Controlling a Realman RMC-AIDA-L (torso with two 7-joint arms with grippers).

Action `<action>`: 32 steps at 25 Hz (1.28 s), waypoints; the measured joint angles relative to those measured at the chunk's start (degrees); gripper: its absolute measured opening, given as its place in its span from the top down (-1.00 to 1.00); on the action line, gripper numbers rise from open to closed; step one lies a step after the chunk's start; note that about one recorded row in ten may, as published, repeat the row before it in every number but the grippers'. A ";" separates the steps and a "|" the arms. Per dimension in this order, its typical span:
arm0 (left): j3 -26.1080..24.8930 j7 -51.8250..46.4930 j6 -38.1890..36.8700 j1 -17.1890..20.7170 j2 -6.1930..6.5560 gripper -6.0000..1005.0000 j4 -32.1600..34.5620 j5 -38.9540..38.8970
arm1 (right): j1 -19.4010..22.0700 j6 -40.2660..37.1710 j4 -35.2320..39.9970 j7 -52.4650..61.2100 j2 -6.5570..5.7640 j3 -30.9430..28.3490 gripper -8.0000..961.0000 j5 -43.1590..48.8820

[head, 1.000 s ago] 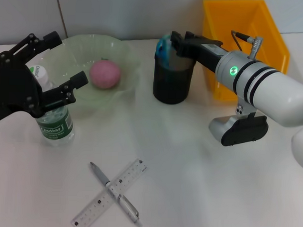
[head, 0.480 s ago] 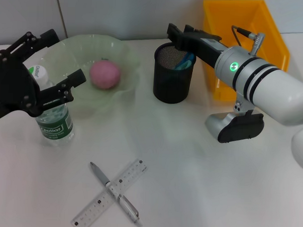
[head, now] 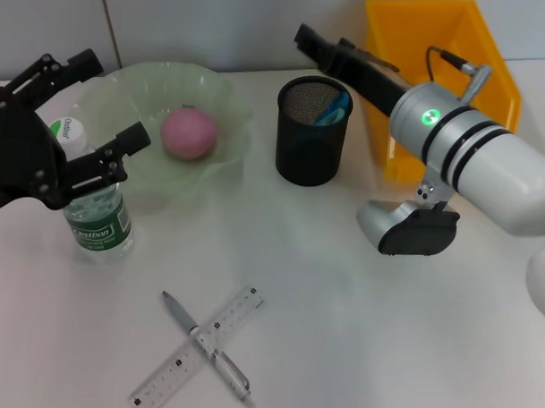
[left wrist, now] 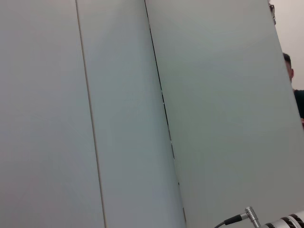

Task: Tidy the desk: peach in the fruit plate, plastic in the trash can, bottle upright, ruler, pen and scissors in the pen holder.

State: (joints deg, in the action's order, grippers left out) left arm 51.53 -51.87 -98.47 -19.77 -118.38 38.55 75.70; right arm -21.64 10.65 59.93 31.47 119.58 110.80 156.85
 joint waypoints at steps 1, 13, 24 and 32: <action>-0.04 -0.12 -0.15 0.01 0.03 -0.74 0.00 -0.20 | 0.27 1.07 0.39 2.64 -0.14 0.06 -0.15 -0.13; -0.04 -5.34 -3.37 2.57 0.21 -0.74 1.40 -1.05 | 2.89 3.79 19.92 35.71 -0.13 -4.64 -0.56 -26.59; -0.28 -13.78 -4.14 4.68 1.75 -0.74 10.20 2.34 | 9.82 -42.39 31.16 54.97 -0.29 -18.59 -0.56 -74.96; -0.43 -20.88 -4.27 4.90 1.58 -0.74 17.82 6.25 | 8.67 -82.16 20.44 71.70 -0.43 -37.79 -0.56 -77.15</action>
State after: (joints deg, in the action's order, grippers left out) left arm 51.10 -72.75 -102.75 -14.88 -116.80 56.37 81.94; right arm -12.97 -71.51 80.37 103.17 119.15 73.02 79.70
